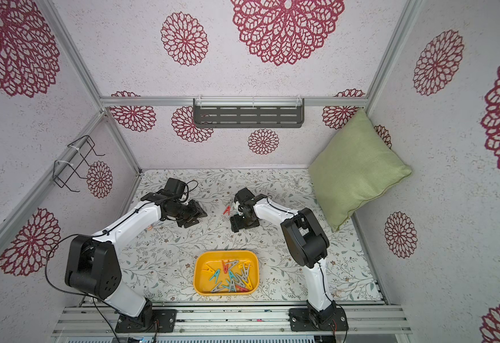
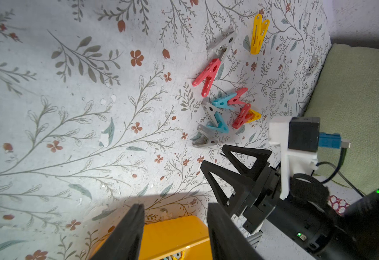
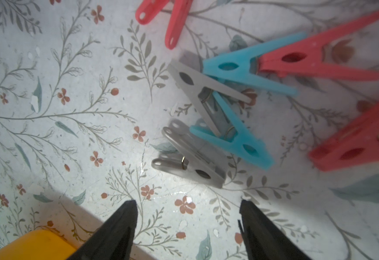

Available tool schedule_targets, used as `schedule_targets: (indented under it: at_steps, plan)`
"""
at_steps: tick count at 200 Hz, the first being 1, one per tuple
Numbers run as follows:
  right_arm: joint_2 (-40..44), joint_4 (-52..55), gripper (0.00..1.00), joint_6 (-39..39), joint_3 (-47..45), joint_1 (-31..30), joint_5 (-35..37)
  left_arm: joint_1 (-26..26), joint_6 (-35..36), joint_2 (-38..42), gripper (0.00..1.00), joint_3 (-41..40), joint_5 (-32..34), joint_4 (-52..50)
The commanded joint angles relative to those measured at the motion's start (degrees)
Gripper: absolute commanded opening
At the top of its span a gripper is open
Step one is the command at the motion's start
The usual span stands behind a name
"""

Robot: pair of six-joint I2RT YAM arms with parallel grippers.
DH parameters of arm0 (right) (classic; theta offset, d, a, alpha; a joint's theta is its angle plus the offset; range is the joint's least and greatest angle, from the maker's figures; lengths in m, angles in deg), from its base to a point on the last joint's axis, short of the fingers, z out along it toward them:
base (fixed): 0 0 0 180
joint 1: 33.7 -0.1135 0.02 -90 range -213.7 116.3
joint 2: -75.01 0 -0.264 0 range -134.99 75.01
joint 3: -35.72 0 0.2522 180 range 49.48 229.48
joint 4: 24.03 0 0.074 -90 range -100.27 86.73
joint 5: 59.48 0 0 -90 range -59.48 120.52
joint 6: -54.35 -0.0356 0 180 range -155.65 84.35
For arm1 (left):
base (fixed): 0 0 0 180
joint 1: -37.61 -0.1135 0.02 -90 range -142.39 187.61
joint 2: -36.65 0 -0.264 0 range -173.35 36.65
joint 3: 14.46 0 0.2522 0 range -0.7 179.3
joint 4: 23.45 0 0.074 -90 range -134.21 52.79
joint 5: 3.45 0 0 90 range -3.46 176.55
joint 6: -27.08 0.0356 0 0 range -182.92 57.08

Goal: Put the clothespins into the storage box
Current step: Pick up the clothespin from the center of the board.

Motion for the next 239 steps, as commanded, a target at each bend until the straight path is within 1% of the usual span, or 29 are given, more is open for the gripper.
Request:
schedule_targets:
  at_steps: [1, 66, 113, 153, 206, 239]
  plan:
    - [-1.31, 0.02, 0.79, 2.18, 1.52, 0.38, -2.18, -0.78, 1.28, -0.79, 0.52, 0.89, -0.94, -0.49]
    - [-5.06, 0.1, 0.8, 3.67, 5.53, 0.37, -5.86, -1.02, 1.66, -0.22, 0.52, 0.11, -1.37, -0.96]
    - [-4.6, 0.61, 0.77, 4.64, 3.75, -0.12, -7.82, -1.15, 1.66, 1.26, 0.52, -1.25, -1.2, -0.87]
    - [-4.42, -0.07, 0.77, 3.62, 2.85, -1.19, -8.07, -1.11, 1.31, 2.91, 0.51, -3.35, -1.11, -0.13]
    - [-9.63, 2.18, 0.77, 1.83, 9.84, -3.18, -7.21, -1.11, 0.45, 5.14, 0.52, -5.64, -0.8, 0.59]
    - [-12.98, 4.87, 0.76, 1.54, 16.06, -4.34, -6.65, -1.11, 0.16, 5.97, 0.52, -6.92, -0.58, 0.89]
